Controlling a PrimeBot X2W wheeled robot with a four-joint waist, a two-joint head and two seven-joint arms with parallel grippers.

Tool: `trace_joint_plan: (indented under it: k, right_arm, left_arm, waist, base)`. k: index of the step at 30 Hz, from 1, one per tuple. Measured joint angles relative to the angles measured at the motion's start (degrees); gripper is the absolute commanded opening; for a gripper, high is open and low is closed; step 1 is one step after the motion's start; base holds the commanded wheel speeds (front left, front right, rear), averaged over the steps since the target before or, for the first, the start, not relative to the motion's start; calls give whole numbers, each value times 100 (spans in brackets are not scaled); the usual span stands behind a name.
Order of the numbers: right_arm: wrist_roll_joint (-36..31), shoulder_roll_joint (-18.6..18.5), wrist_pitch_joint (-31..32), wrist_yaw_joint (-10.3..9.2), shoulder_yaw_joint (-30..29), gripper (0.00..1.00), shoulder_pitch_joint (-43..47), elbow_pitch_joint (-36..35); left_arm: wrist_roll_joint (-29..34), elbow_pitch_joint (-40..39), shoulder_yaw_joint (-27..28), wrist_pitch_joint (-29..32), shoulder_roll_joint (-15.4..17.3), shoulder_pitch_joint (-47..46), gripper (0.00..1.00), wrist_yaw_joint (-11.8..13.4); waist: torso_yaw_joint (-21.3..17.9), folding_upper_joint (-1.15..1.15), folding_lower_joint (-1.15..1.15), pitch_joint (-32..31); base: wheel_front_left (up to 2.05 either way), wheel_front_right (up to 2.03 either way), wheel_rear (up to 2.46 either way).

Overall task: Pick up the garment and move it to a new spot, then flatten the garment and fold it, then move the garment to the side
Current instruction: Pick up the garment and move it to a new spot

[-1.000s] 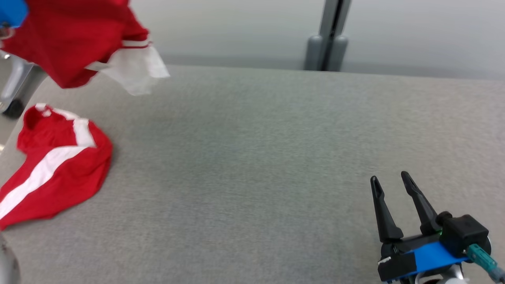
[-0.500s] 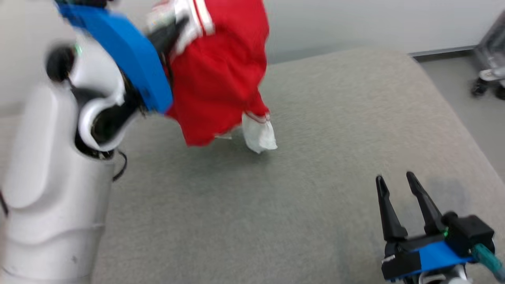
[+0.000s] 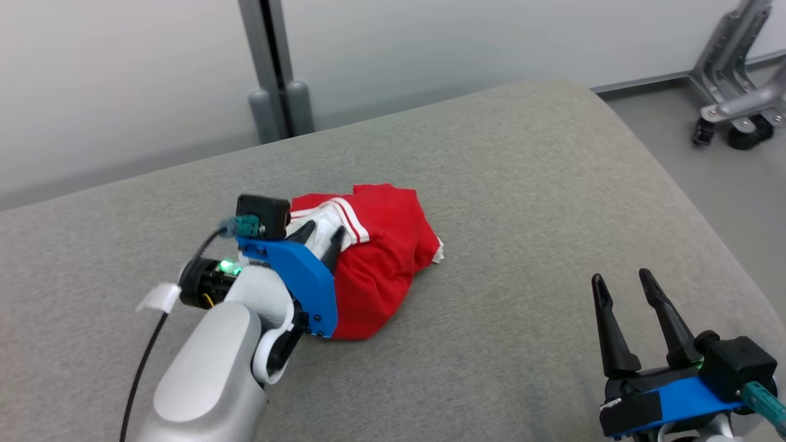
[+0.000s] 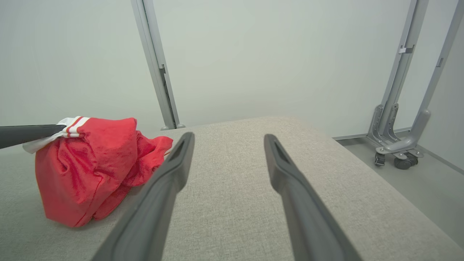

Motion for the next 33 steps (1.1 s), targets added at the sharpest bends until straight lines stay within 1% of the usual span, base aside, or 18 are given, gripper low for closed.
trace_joint_plan:
  k: [4,8,13,18,21,24,29,33]
  right_arm:
    - [51,-1,29,0,-59,100,29,-15]
    - [45,-3,45,1,-116,100,53,-43]
    - [66,-2,86,0,-265,100,70,-69]
    - [62,1,102,1,-387,100,79,-51]
    - [14,0,104,0,-505,100,105,-36]
    - [-75,-2,149,0,-622,100,136,14]
    - [-199,-1,193,0,-678,100,169,131]
    - [-286,-1,216,0,-672,100,227,237]
  left_arm:
    - [174,42,-11,-886,-127,121,100,91]
    - [159,-99,80,-1644,-163,399,100,98]
    - [35,-464,255,-2343,-64,844,100,55]
    - [-74,-854,577,-2998,105,1427,100,183]
    - [-116,-1050,756,-3234,127,1801,100,270]
    - [44,-1148,845,-3349,259,2056,100,347]
    - [291,-1211,1044,-3400,443,2401,100,504]
    - [286,-1332,1338,-3417,487,2649,100,561]
  waist:
    - [282,0,0,-78]
    - [603,0,0,-155]
    - [954,0,0,-207]
    - [1171,0,1,-262]
    - [1284,0,0,-323]
    - [1397,0,0,-384]
    - [1480,0,0,-518]
    - [1492,0,0,-589]
  base:
    - [0,0,0]
    - [0,0,0]
    - [0,0,0]
    - [0,0,0]
    - [0,0,0]
    - [0,0,0]
    - [0,0,0]
    - [0,0,0]
